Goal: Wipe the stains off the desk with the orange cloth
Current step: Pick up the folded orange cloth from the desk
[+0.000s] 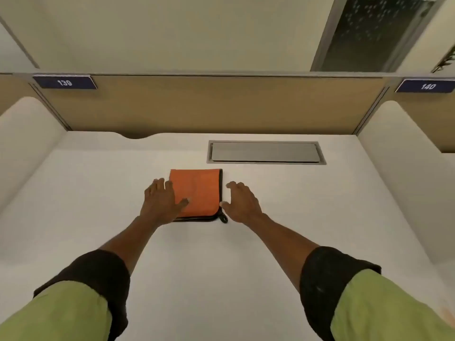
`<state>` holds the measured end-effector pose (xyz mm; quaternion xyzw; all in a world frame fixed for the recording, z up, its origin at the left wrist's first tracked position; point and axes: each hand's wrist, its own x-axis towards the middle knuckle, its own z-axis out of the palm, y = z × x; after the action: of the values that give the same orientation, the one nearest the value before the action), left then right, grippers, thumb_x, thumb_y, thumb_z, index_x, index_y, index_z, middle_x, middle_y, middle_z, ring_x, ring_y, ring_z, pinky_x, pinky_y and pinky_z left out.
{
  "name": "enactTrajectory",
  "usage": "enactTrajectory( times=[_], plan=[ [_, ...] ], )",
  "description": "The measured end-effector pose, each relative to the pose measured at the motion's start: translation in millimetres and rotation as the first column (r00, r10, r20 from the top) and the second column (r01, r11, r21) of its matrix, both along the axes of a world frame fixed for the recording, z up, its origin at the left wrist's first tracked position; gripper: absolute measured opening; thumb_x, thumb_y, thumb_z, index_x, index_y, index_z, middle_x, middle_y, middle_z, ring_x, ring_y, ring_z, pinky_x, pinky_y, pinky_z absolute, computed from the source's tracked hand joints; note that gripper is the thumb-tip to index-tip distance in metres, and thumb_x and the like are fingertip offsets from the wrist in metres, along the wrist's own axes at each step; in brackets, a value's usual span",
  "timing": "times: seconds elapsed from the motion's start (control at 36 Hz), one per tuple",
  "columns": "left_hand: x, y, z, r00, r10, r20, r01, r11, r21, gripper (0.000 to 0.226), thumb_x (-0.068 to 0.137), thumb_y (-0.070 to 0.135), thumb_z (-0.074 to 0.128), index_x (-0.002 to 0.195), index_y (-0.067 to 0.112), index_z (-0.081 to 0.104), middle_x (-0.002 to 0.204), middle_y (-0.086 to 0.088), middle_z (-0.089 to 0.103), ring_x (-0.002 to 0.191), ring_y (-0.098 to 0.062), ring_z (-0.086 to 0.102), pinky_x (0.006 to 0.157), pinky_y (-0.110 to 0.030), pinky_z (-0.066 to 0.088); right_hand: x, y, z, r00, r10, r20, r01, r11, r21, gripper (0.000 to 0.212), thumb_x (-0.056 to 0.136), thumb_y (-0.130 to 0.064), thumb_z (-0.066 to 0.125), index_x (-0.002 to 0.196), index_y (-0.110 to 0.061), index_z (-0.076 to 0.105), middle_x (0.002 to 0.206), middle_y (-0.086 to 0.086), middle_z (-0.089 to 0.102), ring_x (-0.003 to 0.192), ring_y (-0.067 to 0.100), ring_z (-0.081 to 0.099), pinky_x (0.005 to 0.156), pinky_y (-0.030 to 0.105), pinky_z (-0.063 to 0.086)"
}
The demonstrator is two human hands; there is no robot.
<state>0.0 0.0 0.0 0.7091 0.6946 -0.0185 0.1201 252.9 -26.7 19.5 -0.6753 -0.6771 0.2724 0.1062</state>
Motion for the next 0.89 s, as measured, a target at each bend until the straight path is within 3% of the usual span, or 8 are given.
enactTrajectory(
  times=[0.11,0.28,0.47,0.56,0.61,0.69,0.81,0.89],
  plan=[
    [-6.1,13.1,-15.1,0.993,0.104,0.056,-0.099,0.992,-0.083,0.085,0.099,0.065,0.059,0.152,0.0,0.042,0.154,-0.023,0.046,0.145,-0.044,0.043,0.117,-0.055,0.034,-22.1,20.1,-14.2,0.997,-0.064,-0.04,0.061,0.996,-0.069,0.057,0.094,-0.031,0.067,0.143,-0.014,0.045,0.139,0.011,0.053,0.129,0.032,0.052,0.1,0.045,0.049],
    [-4.2,30.8,-33.9,0.939,0.293,0.181,-0.261,0.948,-0.181,0.065,0.103,0.042,0.063,0.146,-0.002,0.042,0.149,-0.024,0.048,0.141,-0.045,0.045,0.114,-0.055,0.037,-44.0,49.7,-39.2,0.989,-0.147,-0.013,0.145,0.982,-0.119,0.053,0.09,-0.035,0.067,0.135,-0.015,0.048,0.131,0.009,0.057,0.122,0.032,0.056,0.095,0.046,0.051],
    [-1.4,54.6,-35.0,0.692,0.57,0.443,-0.519,0.819,-0.243,0.056,0.1,0.026,0.07,0.143,-0.002,0.048,0.144,-0.02,0.057,0.131,-0.041,0.059,0.109,-0.053,0.051,-58.6,76.3,-49.3,0.917,-0.385,-0.102,0.364,0.914,-0.178,0.04,0.084,-0.018,0.068,0.121,-0.01,0.055,0.12,0.01,0.063,0.106,0.031,0.065,0.082,0.042,0.058],
    [-0.2,55.8,-28.2,0.607,0.65,0.457,-0.579,0.756,-0.306,0.009,0.099,0.011,0.063,0.101,0.005,0.056,0.107,-0.015,0.061,0.085,-0.028,0.061,0.085,-0.039,0.052,-59.7,80.8,-47.6,0.857,-0.489,-0.162,0.441,0.859,-0.259,0.026,0.087,-0.015,0.073,0.107,-0.009,0.057,0.111,0.009,0.066,0.095,0.027,0.066,0.073,0.036,0.056],
    [-0.6,54.9,-30.1,0.573,0.672,0.469,-0.603,0.733,-0.315,0.021,0.096,0.006,0.06,0.082,0.011,0.046,0.09,-0.008,0.054,0.072,-0.021,0.051,0.078,-0.039,0.049,-60.2,83.5,-47.4,0.82,-0.533,-0.208,0.462,0.831,-0.309,0.029,0.086,-0.019,0.08,0.095,-0.013,0.054,0.1,0.007,0.064,0.086,0.025,0.062,0.07,0.033,0.054],
    [-5.0,52.0,-30.4,0.539,0.69,0.483,-0.609,0.716,-0.342,0.009,0.092,0.007,0.066,0.087,0.008,0.058,0.091,-0.008,0.061,0.087,-0.03,0.061,0.088,-0.042,0.057,-62.6,87.2,-48.6,0.795,-0.552,-0.252,0.45,0.815,-0.366,0.034,0.082,-0.022,0.085,0.098,-0.012,0.057,0.097,0.005,0.065,0.089,0.025,0.066,0.08,0.036,0.06],
    [-12.7,46.2,-29.2,0.467,0.673,0.573,-0.57,0.725,-0.388,0.003,0.097,0.01,0.073,0.098,0.008,0.072,0.099,-0.007,0.066,0.1,-0.029,0.06,0.086,-0.034,0.048,-61.4,89.1,-51.9,0.707,-0.621,-0.34,0.452,0.765,-0.458,0.044,0.067,-0.021,0.089,0.102,-0.008,0.066,0.1,0.008,0.071,0.092,0.029,0.071,0.085,0.044,0.064],
    [-20.2,41.9,-25.6,0.392,0.674,0.626,-0.552,0.717,-0.425,0.021,0.096,0.006,0.075,0.116,0.0,0.075,0.115,-0.011,0.069,0.107,-0.029,0.062,0.092,-0.035,0.047,-50.9,86.3,-54.1,0.6,-0.668,-0.44,0.424,0.732,-0.533,0.044,0.053,-0.015,0.089,0.092,-0.007,0.073,0.097,0.01,0.077,0.088,0.03,0.075,0.082,0.047,0.066]
  ],
)
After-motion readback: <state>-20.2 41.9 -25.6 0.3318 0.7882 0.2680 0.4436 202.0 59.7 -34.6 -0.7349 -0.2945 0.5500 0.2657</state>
